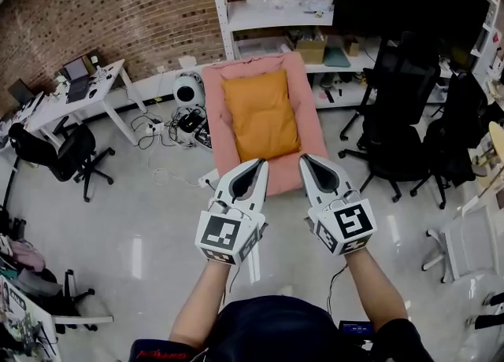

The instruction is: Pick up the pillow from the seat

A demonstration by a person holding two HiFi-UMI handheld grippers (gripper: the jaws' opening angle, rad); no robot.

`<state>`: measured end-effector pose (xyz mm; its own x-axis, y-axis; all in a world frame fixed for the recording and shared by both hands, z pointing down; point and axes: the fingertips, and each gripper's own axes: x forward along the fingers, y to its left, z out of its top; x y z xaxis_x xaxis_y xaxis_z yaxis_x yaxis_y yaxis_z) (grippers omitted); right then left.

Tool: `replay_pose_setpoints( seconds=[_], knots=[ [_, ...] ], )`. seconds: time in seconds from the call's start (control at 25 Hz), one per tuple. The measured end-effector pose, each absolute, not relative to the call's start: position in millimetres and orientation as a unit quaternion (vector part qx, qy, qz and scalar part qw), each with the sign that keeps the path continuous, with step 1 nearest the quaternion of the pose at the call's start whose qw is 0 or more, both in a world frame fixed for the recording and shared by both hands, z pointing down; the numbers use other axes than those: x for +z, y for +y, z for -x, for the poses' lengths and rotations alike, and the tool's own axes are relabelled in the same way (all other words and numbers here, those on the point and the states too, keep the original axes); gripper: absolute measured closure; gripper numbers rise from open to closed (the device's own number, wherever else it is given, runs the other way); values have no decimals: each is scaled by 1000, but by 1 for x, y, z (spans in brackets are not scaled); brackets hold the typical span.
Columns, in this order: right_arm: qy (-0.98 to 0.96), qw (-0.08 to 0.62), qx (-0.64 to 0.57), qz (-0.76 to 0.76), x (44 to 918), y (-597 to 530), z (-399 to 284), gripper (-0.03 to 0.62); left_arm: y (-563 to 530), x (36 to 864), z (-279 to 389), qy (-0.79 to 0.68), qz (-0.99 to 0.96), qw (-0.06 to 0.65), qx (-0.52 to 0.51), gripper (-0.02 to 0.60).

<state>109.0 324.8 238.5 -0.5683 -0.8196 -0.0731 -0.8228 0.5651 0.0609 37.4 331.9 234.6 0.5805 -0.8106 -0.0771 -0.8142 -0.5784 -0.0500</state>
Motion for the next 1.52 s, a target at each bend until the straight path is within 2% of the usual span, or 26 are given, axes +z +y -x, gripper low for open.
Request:
replay_pose_setpoints(
  seconds=[0.72, 1.52],
  knots=[
    [890, 28, 36, 453, 248, 296, -115, 577, 308, 241, -44, 464, 885, 46, 21, 578],
    [889, 20, 29, 457, 256, 174, -77, 577, 187, 250, -9, 461, 886, 45, 15, 578]
  ],
)
